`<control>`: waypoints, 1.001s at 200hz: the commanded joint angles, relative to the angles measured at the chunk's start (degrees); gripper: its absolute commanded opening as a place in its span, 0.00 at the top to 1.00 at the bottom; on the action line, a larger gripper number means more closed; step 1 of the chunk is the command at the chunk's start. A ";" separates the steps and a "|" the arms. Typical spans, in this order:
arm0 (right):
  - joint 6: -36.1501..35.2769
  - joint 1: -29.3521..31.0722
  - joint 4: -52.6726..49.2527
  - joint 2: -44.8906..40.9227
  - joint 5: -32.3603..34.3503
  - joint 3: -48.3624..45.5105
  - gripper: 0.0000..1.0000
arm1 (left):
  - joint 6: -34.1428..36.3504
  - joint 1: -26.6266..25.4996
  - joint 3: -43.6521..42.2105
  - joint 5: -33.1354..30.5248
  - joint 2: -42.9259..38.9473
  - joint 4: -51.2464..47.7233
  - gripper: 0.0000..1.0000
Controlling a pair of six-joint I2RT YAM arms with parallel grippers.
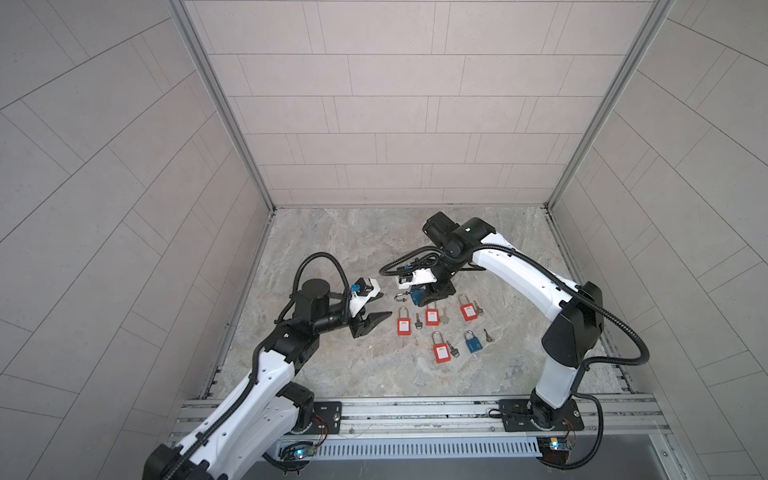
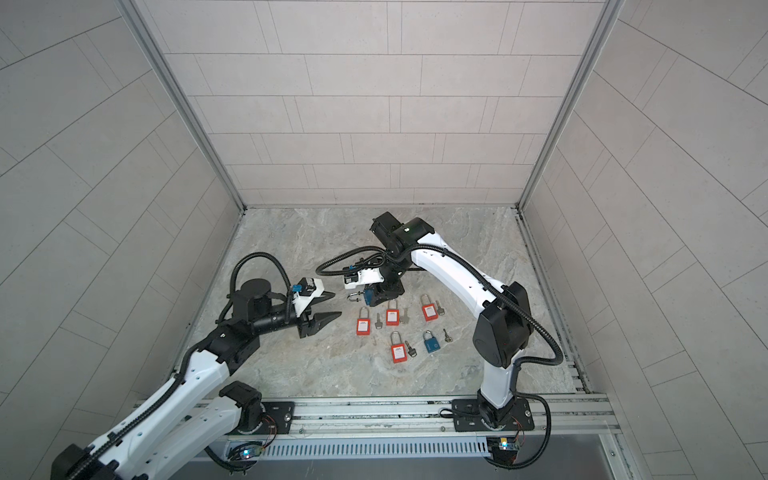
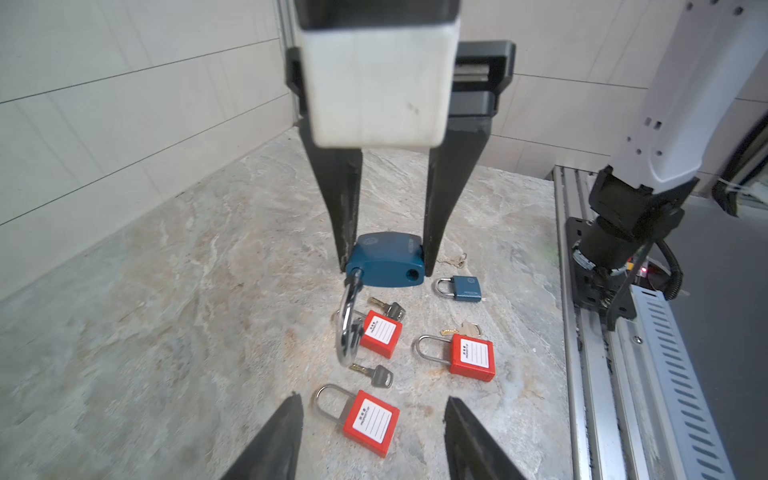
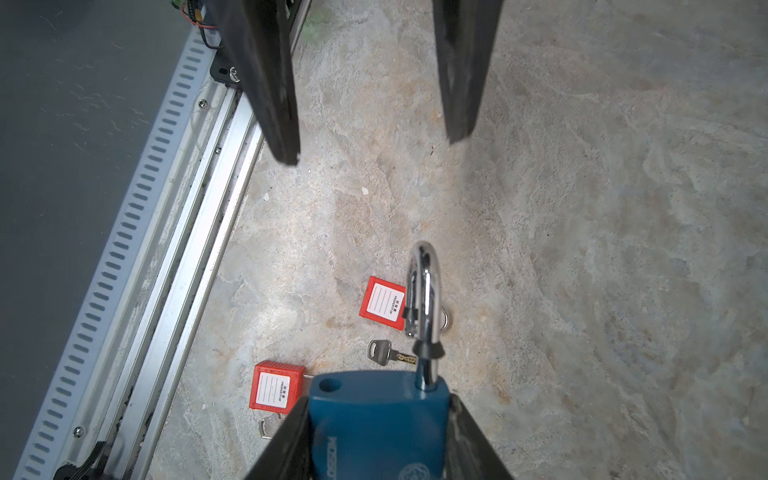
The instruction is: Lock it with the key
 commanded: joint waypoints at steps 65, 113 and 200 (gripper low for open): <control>1.19 2.44 -0.18 -5.04 -2.44 -1.57 0.82 | -1.11 -4.45 1.18 -3.67 6.48 12.14 0.61; 2.45 3.41 2.13 -5.23 0.20 -1.48 0.82 | -1.77 -5.44 1.44 -0.93 7.63 12.41 0.94; 6.21 2.89 3.24 -11.93 5.31 -9.20 0.30 | -10.04 -5.62 0.65 5.18 6.36 19.56 1.00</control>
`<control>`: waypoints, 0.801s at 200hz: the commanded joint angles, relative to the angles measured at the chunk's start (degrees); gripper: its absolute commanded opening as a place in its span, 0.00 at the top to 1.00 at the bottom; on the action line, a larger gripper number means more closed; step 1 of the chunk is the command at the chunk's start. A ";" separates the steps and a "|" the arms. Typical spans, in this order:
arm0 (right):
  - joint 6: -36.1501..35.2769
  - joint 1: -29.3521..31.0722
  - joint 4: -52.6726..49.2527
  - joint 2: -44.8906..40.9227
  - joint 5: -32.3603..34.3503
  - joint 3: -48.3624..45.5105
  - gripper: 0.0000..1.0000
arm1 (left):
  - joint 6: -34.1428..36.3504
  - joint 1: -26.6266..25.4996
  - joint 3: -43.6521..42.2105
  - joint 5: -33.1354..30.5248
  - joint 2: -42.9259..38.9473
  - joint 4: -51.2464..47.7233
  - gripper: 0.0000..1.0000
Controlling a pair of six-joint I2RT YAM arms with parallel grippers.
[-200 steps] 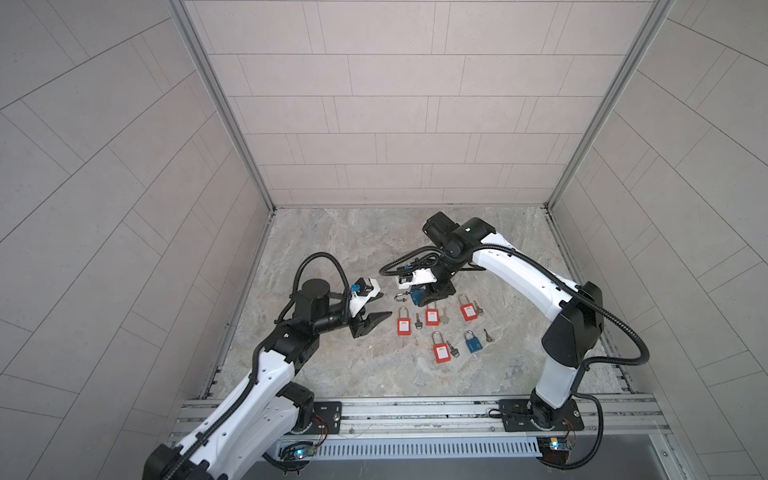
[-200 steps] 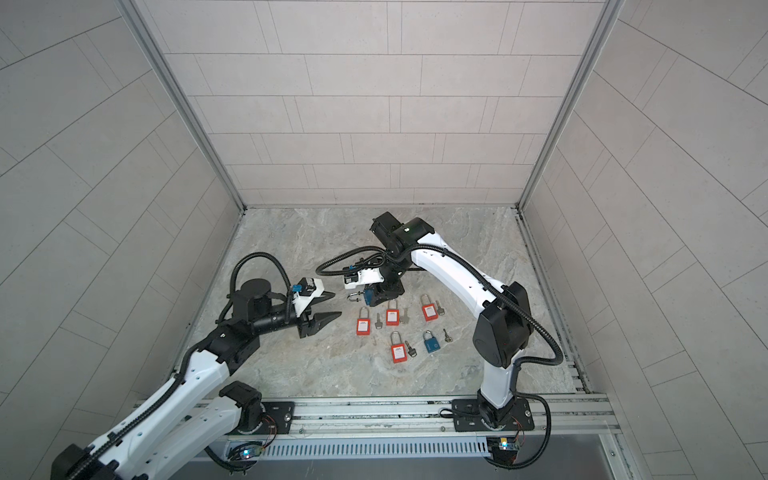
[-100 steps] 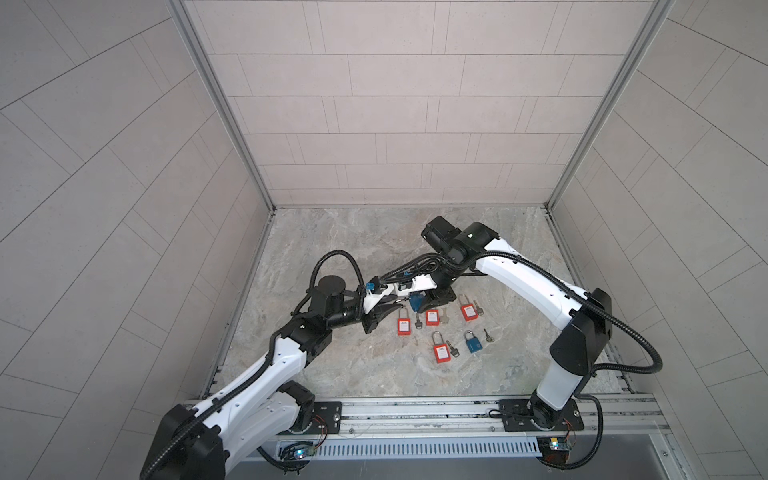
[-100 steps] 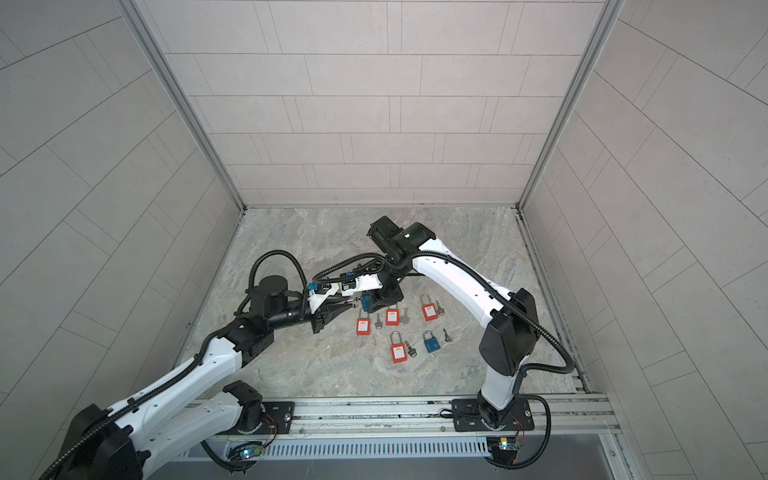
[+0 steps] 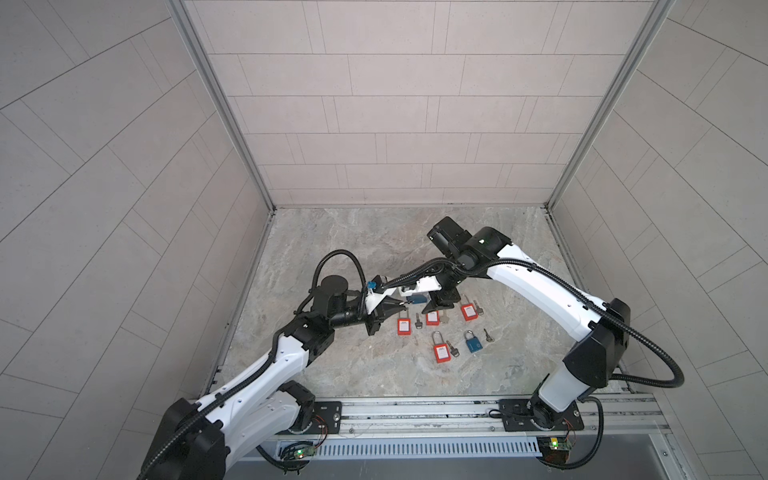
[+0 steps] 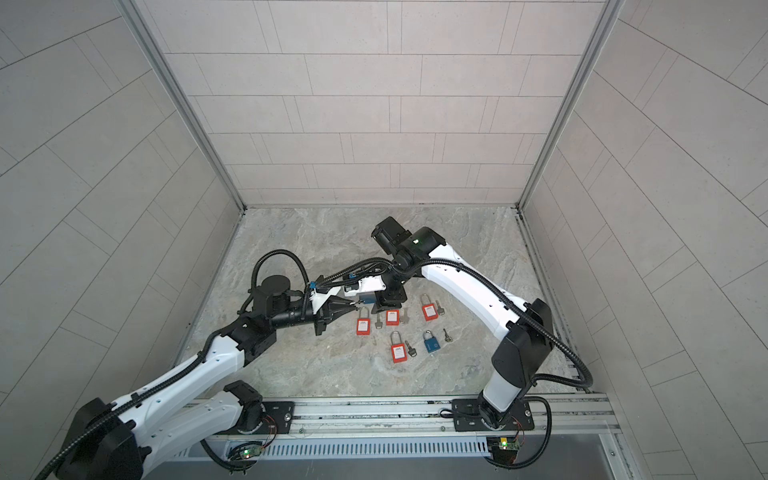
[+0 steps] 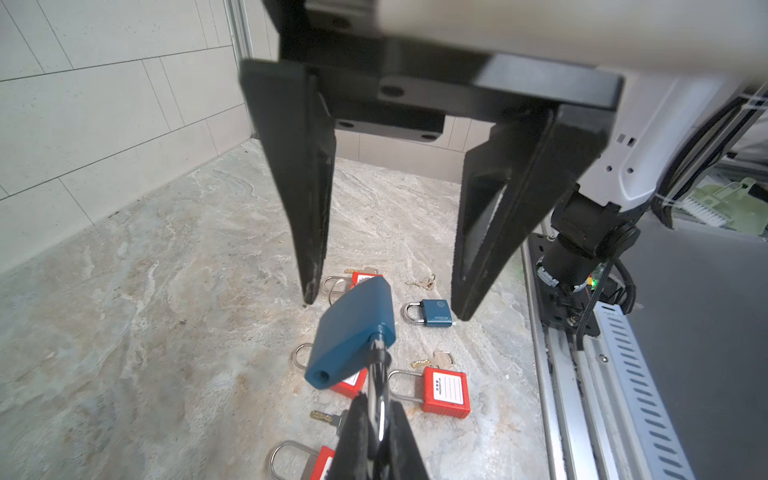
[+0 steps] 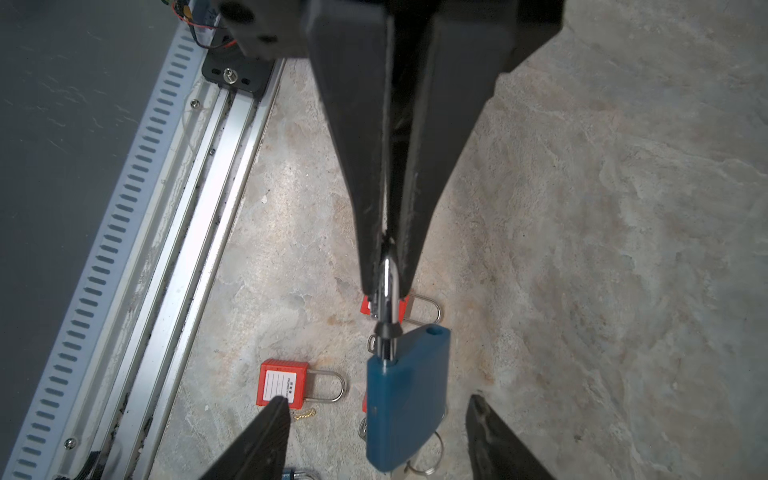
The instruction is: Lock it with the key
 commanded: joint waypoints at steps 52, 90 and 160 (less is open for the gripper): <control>1.80 -0.20 -0.56 -0.94 -1.90 -3.25 0.43 | -4.24 -1.29 0.06 5.64 -3.37 9.06 1.00; 0.99 -0.22 -2.20 -0.35 -5.40 -1.99 0.65 | -3.76 -1.85 -0.12 5.06 -3.86 9.04 1.00; 0.04 -0.24 -5.10 -0.36 -7.85 -1.51 0.99 | -2.83 -2.69 0.32 4.89 -3.78 9.26 1.00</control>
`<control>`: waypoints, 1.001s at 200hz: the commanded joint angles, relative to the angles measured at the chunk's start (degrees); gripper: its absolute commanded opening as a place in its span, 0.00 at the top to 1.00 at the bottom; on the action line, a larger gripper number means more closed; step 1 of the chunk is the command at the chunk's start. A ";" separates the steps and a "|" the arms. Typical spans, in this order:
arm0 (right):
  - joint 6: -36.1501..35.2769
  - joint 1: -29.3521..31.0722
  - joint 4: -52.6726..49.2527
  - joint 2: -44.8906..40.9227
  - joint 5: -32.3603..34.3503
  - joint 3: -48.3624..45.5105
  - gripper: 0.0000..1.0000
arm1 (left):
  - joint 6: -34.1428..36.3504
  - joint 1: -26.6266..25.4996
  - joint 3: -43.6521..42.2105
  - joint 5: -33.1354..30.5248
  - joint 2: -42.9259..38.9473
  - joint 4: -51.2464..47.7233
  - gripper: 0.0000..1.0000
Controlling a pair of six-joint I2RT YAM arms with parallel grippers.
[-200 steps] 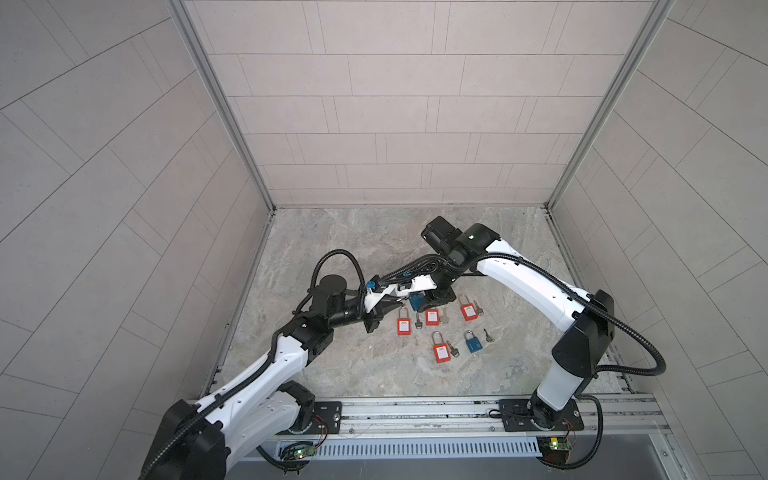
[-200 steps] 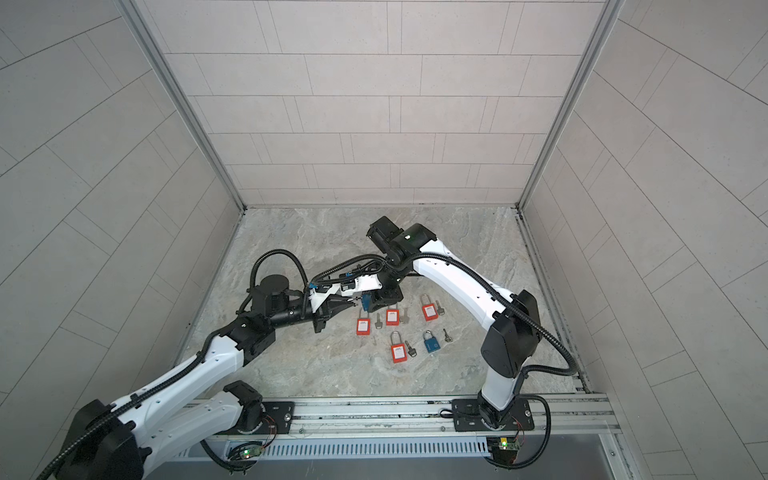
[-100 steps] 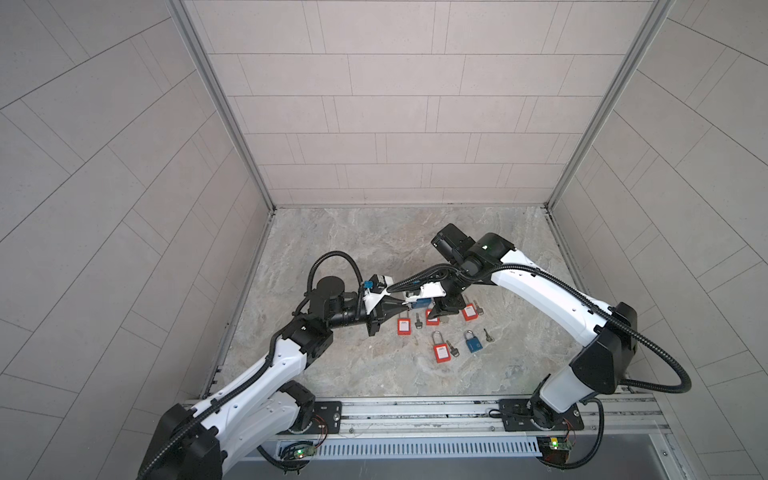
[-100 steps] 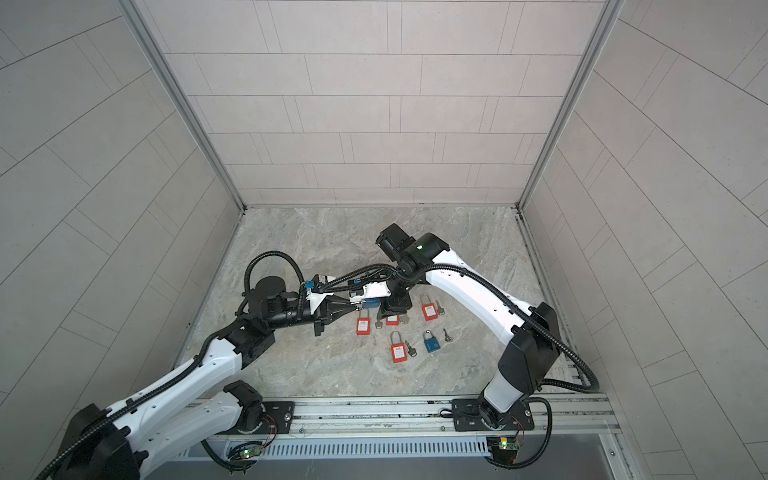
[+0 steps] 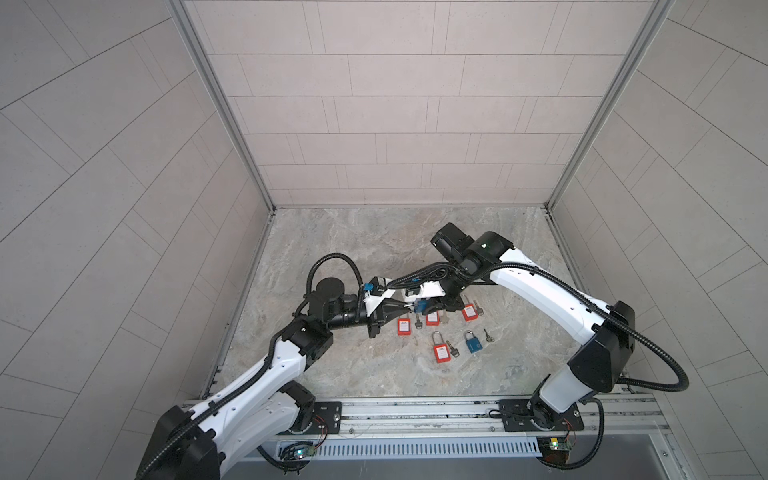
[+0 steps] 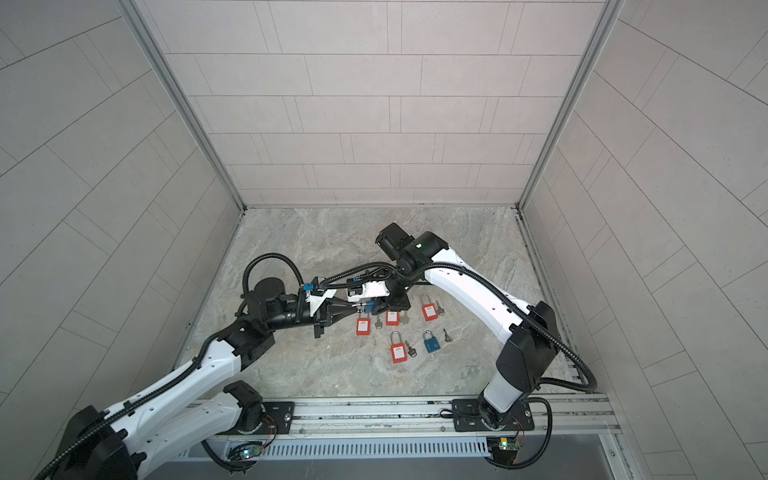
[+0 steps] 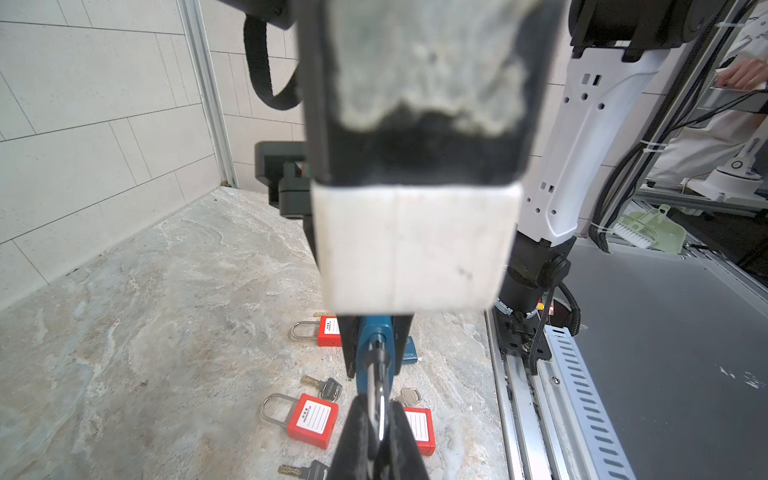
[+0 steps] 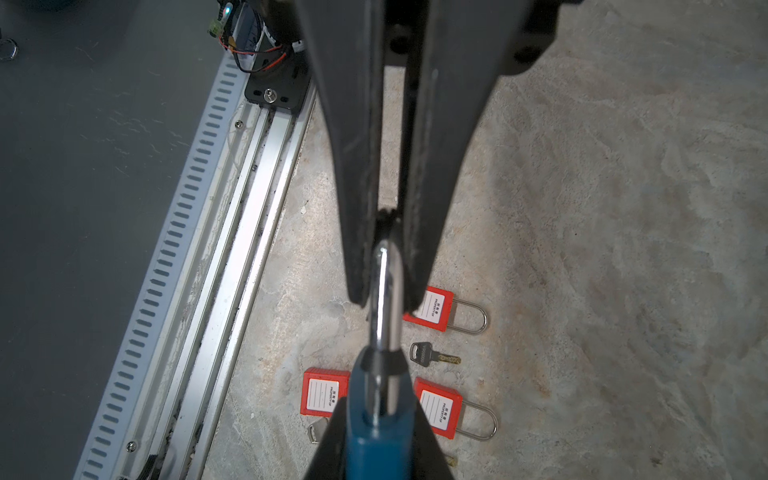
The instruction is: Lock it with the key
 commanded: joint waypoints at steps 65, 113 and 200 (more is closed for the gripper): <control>-3.66 0.05 -3.74 -0.29 -11.87 4.76 1.00 | 7.25 -8.03 0.09 -6.73 -0.17 3.93 1.00; 0.62 0.36 6.47 -2.43 -8.74 3.36 1.00 | -1.62 -9.76 -1.75 -8.26 3.62 15.26 1.00; 0.17 2.18 9.61 -6.88 -8.68 0.11 1.00 | -4.89 -10.33 -0.62 -7.53 6.14 16.01 1.00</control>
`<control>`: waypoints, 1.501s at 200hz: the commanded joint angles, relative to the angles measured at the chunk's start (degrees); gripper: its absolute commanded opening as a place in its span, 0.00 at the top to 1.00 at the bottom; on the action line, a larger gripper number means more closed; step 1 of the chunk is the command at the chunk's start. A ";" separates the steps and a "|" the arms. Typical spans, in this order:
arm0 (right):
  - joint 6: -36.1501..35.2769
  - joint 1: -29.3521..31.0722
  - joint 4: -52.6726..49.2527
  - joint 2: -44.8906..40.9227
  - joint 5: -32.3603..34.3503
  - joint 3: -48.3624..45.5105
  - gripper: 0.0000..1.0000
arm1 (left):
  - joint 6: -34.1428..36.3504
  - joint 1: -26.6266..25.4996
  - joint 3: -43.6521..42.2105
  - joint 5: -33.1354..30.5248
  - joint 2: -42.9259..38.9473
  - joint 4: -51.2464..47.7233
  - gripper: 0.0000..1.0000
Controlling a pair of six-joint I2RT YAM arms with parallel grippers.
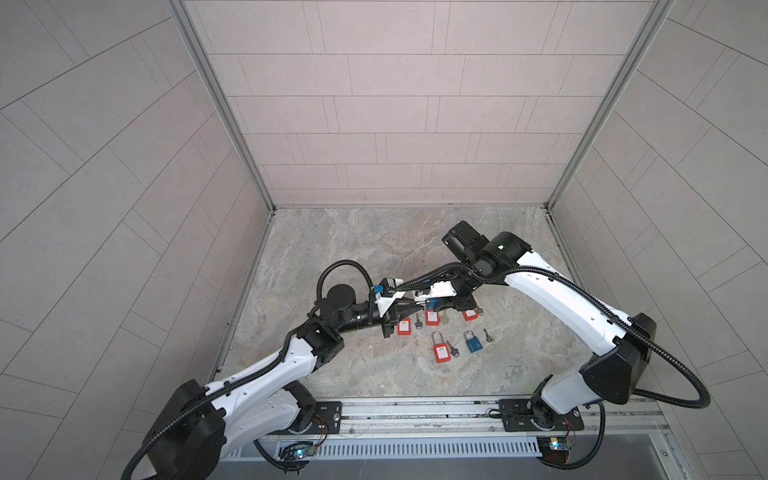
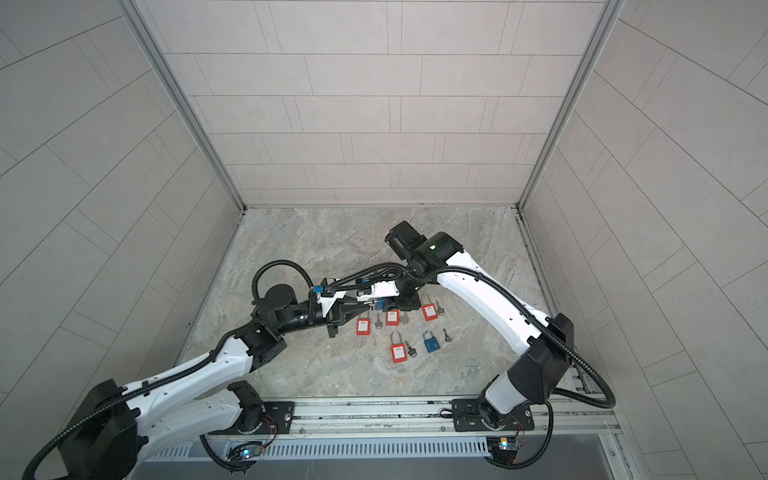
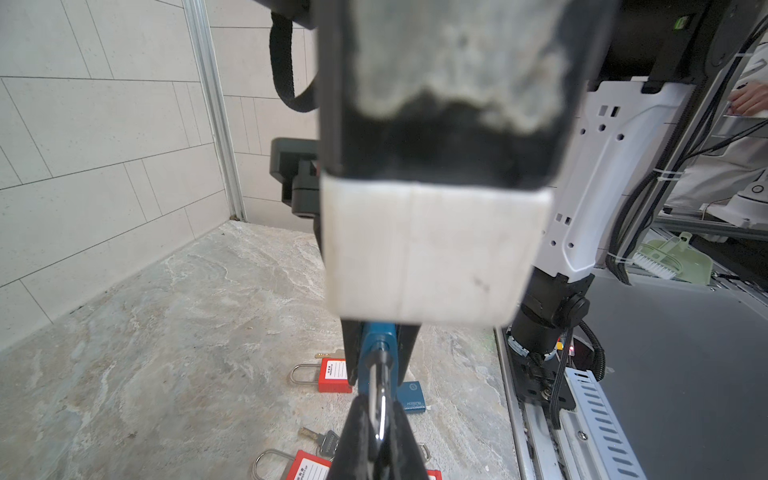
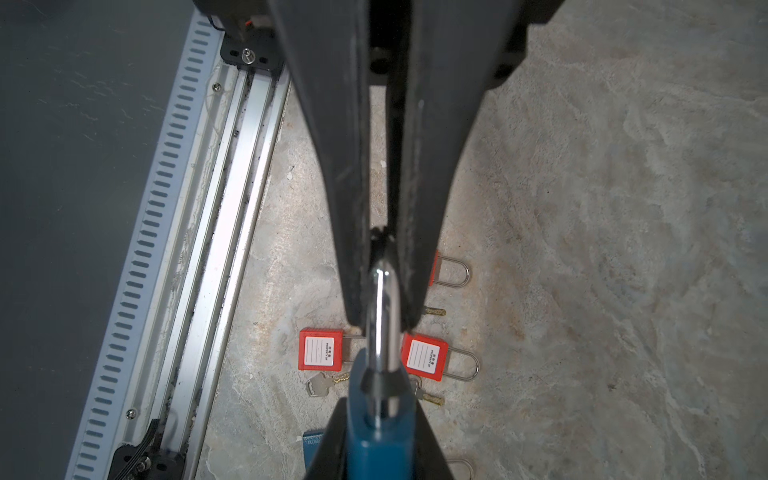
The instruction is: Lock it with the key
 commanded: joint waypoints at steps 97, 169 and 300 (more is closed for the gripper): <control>4.27 5.10 13.56 3.30 -23.04 8.13 1.00 | 2.41 -7.15 1.72 -1.90 12.11 12.72 1.00; 4.13 1.72 5.85 -10.10 0.67 -7.05 0.49 | 5.43 -1.25 3.48 -1.06 -2.45 -8.22 1.00; 8.03 -1.39 9.11 -14.67 1.99 -11.92 0.73 | 7.10 0.76 8.51 5.91 -1.85 -13.92 1.00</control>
